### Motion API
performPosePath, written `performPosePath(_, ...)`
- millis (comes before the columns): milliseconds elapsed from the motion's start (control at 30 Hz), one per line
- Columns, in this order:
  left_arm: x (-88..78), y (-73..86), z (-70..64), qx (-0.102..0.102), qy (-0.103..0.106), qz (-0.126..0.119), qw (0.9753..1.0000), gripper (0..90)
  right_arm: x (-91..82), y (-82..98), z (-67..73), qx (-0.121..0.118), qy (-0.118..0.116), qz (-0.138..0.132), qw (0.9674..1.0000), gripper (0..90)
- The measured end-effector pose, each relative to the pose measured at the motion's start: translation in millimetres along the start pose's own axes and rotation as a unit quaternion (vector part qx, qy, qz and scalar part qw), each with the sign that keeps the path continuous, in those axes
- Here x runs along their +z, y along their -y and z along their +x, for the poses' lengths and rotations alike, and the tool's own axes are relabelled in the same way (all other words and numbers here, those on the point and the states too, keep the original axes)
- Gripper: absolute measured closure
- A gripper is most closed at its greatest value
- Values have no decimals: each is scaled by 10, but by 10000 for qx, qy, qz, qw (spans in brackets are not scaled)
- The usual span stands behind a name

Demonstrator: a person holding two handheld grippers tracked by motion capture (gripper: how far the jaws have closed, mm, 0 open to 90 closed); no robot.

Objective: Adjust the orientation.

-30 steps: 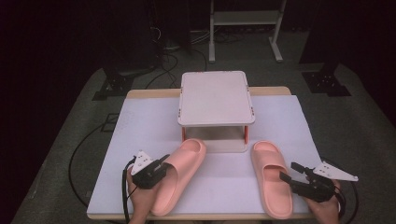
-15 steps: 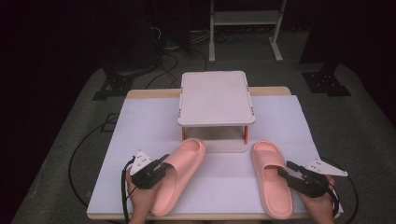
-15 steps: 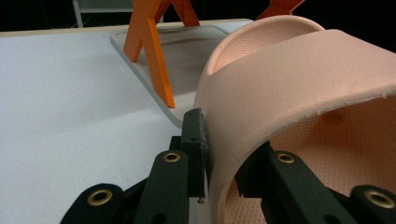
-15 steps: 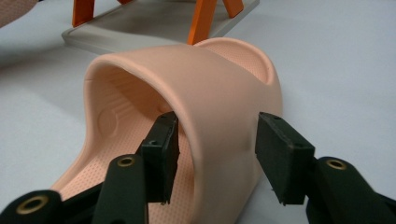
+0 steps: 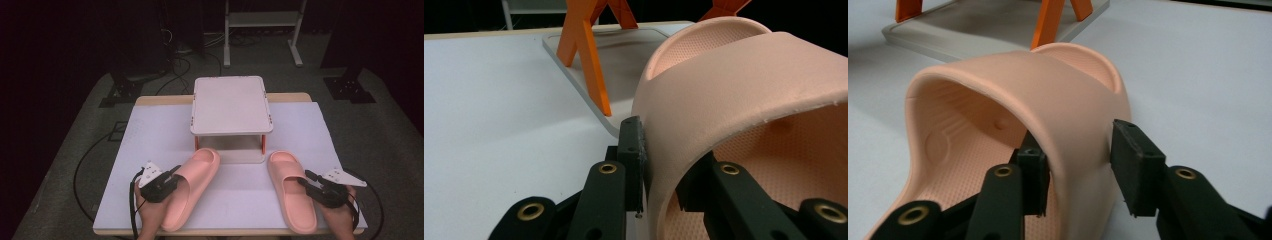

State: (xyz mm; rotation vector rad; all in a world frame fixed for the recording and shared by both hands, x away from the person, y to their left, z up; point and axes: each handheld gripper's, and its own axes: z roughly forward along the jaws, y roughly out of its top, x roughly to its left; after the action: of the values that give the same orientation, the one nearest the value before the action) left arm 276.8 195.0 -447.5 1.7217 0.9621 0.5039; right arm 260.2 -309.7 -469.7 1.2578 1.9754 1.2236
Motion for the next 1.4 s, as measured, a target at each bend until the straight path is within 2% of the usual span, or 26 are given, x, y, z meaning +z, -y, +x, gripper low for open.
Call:
performPosePath(233, -6, 0, 11, 15, -12, 3, 10000, 762, 31, -36, 23, -42, 51, 3, 10000, 665)
performPosePath(400, -16, -3, 14, -22, -3, -9, 10000, 762, 36, -46, 62, -113, -61, 62, 9999, 711)
performPosePath(733, -25, -5, 22, -57, 52, -7, 10000, 762, -34, -108, 110, -82, -279, -81, 9995, 767)
performPosePath(1000, -48, -28, 8, -69, 193, -57, 9998, 759, -117, -199, 193, -100, -462, -312, 9984, 784)
performPosePath(1400, -169, -116, -16, -71, 390, -262, 9989, 758, -244, -364, 272, -103, -564, -723, 9957, 800)
